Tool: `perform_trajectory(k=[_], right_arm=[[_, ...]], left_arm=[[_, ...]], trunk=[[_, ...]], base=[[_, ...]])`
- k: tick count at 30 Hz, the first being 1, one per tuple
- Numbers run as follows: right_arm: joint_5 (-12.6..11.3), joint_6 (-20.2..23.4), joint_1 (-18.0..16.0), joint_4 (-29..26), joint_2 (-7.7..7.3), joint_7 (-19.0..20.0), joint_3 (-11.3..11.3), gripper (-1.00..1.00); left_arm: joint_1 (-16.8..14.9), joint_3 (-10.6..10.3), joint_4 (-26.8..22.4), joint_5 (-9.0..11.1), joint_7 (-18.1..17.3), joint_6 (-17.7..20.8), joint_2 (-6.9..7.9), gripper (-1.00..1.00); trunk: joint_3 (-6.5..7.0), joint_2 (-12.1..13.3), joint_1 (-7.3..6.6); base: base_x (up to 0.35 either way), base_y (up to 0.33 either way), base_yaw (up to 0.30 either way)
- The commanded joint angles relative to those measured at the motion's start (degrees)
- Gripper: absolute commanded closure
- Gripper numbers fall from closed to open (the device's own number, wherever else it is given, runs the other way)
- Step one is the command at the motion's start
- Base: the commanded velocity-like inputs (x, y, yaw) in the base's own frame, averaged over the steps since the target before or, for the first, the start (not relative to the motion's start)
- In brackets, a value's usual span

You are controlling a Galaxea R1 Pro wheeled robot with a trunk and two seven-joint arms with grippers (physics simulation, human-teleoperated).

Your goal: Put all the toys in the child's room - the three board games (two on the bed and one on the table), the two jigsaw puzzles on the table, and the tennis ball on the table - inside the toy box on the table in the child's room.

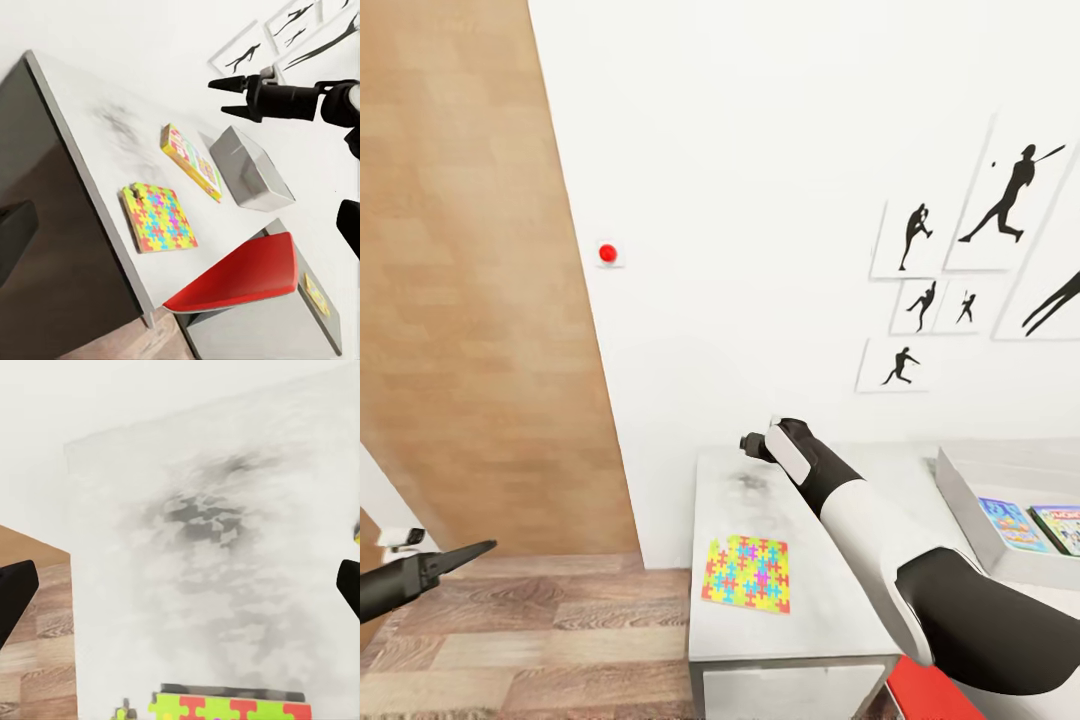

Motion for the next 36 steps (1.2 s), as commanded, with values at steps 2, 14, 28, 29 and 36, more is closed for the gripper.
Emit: perform_trajectory(k=[2, 14, 28, 29, 36], right_arm=[[-0.4, 0.1, 0.0, -0.1, 0.00, -0.4, 0.2, -1.00], [-0.3, 0.1, 1.5, -0.1, 0.00, -0.1, 0.3, -1.00], [-0.1, -1.5, 7.0, -1.0, 0.00, 2.5, 0.3, -1.00], [-0.1, -1.8, 7.4, -1.2, 0.00, 2.6, 0.3, -1.00], [-0.1, -2.9, 8.9, -1.9, 0.00, 2.8, 0.4, -1.00]], left_arm=[[-0.1, -0.2, -0.1, 0.0, -0.2, 0.6, -0.27, -1.00], [-0.2, -0.7, -0.5, 0.2, 2.1, 0.5, -0.87, -1.00], [-0.3, -0.8, -7.4, 0.0, 5.5, 1.1, -4.23, -1.00], [-0.3, -0.8, -7.6, 0.0, 6.0, 1.4, -4.28, -1.00], [-0.4, -0.8, -8.2, 0.0, 10.0, 4.1, -5.80, -1.00]], trunk=[[-0.32, -0.1, 0.04], [-1.44, -0.1, 0.04], [-2.74, -0.1, 0.04], [-2.83, -0.1, 0.04], [-3.48, -0.1, 0.04]], base=[[0.000, 0.000, 0.000], [0.000, 0.000, 0.000], [0.000, 0.000, 0.001], [0.000, 0.000, 0.024], [0.000, 0.000, 0.049]])
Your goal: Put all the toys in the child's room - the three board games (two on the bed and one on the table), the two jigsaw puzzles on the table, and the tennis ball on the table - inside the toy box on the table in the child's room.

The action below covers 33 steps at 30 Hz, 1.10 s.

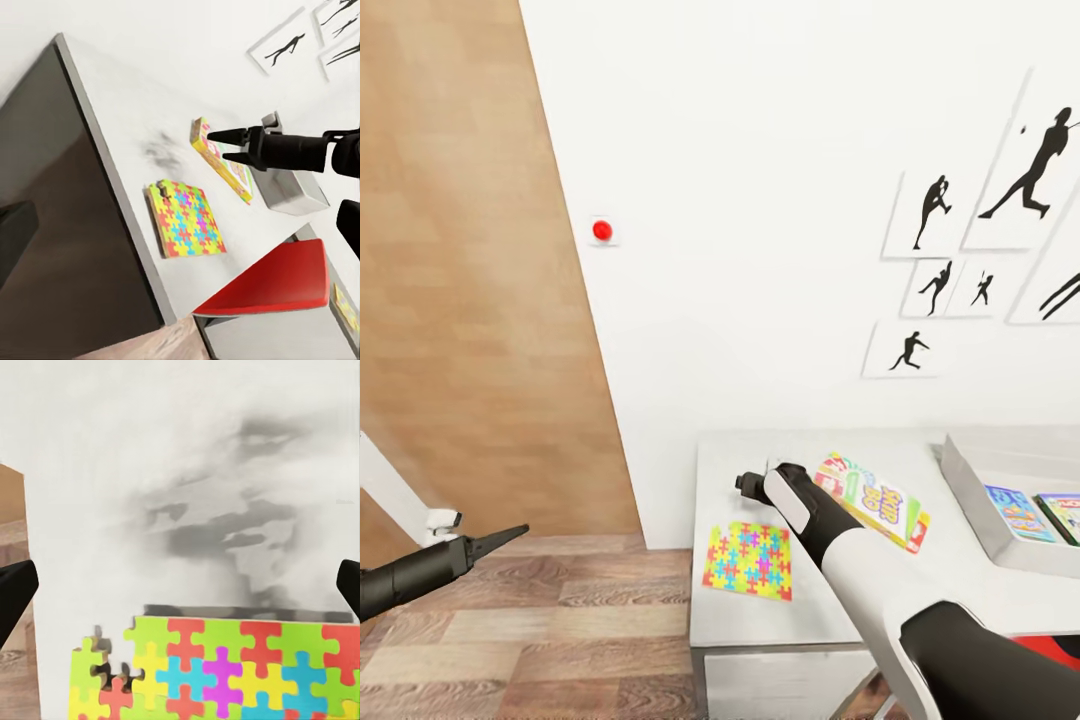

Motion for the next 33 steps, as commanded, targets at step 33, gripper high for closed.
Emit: perform_trajectory(k=[33], right_arm=[[-0.1, -0.5, 0.3, -0.3, 0.00, -0.2, 0.3, -1.00]], left_arm=[[-0.1, -7.2, -3.2, 0.1, 6.5, 1.9, -5.88, -1.00]], trunk=[[-3.19, -0.1, 0.03]], base=[[0.000, 0.000, 0.070]])
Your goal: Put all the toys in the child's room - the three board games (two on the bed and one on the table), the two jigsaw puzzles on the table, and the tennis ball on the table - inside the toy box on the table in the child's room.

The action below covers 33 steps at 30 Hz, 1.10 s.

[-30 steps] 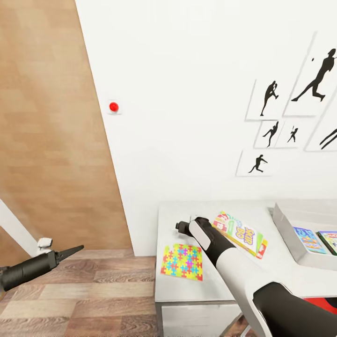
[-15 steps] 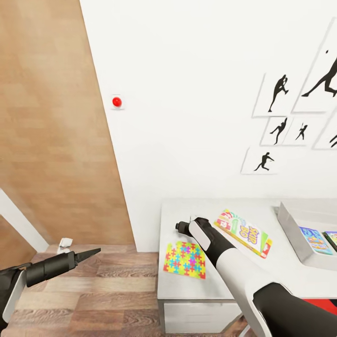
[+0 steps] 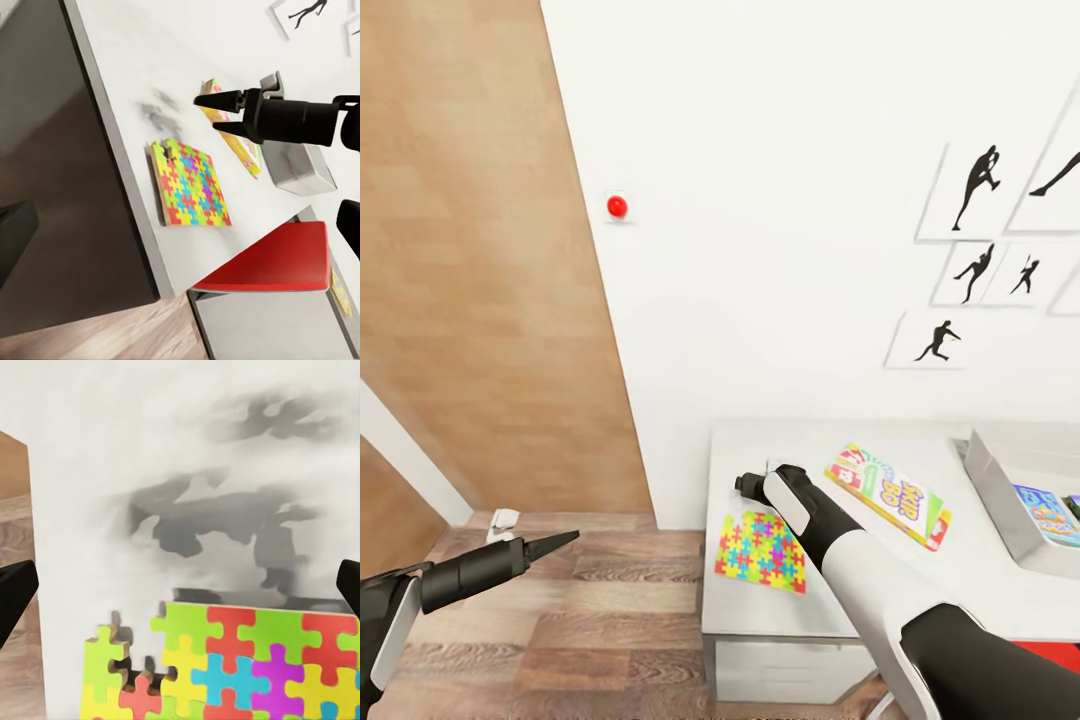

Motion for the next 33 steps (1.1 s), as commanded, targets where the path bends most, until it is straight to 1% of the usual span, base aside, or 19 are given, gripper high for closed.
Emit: perform_trajectory(k=[1, 9, 21, 25, 29, 33], right_arm=[[-0.4, 0.1, -0.1, -0.1, 0.00, -0.5, 0.2, -1.00], [0.6, 0.1, -0.1, -0.1, 0.00, -0.5, 0.2, -1.00], [0.8, 0.1, -0.1, -0.1, 0.00, -0.4, 0.1, -1.00], [0.7, 0.2, -0.1, -0.5, -1.05, -0.4, 0.0, -1.00], [0.7, 0.2, -0.1, -0.7, -1.54, -0.4, 0.0, -1.00], [0.7, 0.1, -0.1, -0.7, -1.68, -0.4, -0.1, -1.00]], left_arm=[[0.0, 0.0, 0.0, 0.2, -0.1, 0.5, 0.02, -1.00], [0.0, 0.0, 0.0, 0.2, -0.1, 0.5, 0.00, -1.00], [0.0, 0.0, 0.0, 0.1, 0.0, 0.2, -0.06, -1.00], [0.0, 0.0, -0.2, 0.2, -0.2, 0.2, -0.02, -1.00], [0.0, 0.1, -0.7, 0.3, -0.3, 0.3, -0.03, -1.00], [0.0, 0.0, -0.9, 0.3, -0.3, 0.3, -0.05, -1.00]], trunk=[[-0.21, -0.1, 0.03], [-0.96, -0.1, 0.03], [-2.07, -0.1, 0.03], [-2.44, -0.1, 0.03], [-2.82, -0.1, 0.03], [-3.19, -0.1, 0.03]], base=[[0.000, 0.000, 0.070], [0.000, 0.000, 0.070], [0.000, 0.000, 0.070], [0.000, 0.000, 0.070], [0.000, 0.000, 0.070], [0.000, 0.000, 0.070]])
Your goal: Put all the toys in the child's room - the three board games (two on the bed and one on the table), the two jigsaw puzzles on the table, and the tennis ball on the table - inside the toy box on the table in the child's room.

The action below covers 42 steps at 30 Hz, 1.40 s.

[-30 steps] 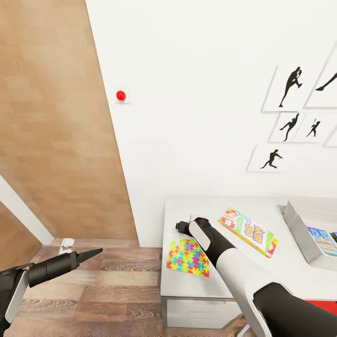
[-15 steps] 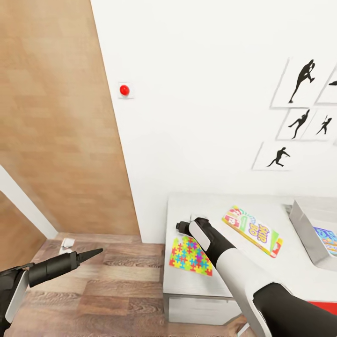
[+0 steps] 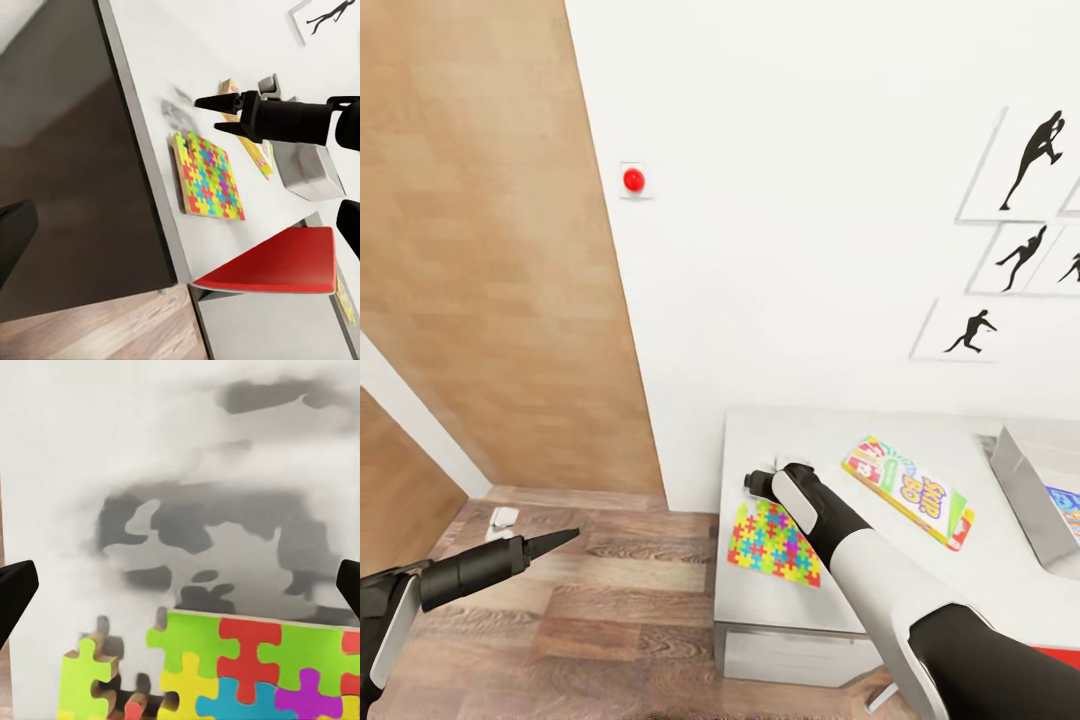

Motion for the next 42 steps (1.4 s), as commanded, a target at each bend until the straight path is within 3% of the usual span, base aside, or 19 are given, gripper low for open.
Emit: perform_trajectory(k=[1, 21, 42], right_arm=[[-0.6, 0.1, -0.1, -0.1, -0.06, -0.6, 0.4, -1.00], [-0.6, 0.0, 0.0, -0.2, -0.10, -0.5, 0.3, -1.00], [-0.6, -2.0, 0.0, -0.2, -0.13, -0.6, 0.4, -1.00]], left_arm=[[0.0, 0.0, -0.1, 0.1, -0.1, 0.5, 0.01, -1.00], [0.0, 0.3, -0.2, 0.1, -0.2, 0.6, 0.07, -1.00], [0.0, 0.4, -0.2, 0.2, -0.2, 0.5, 0.17, -1.00]], trunk=[[-0.21, -0.1, 0.03], [-2.07, -0.1, 0.03], [-3.71, -0.1, 0.03]], base=[[0.000, 0.000, 0.069], [0.000, 0.000, 0.028], [0.000, 0.000, -0.094]])
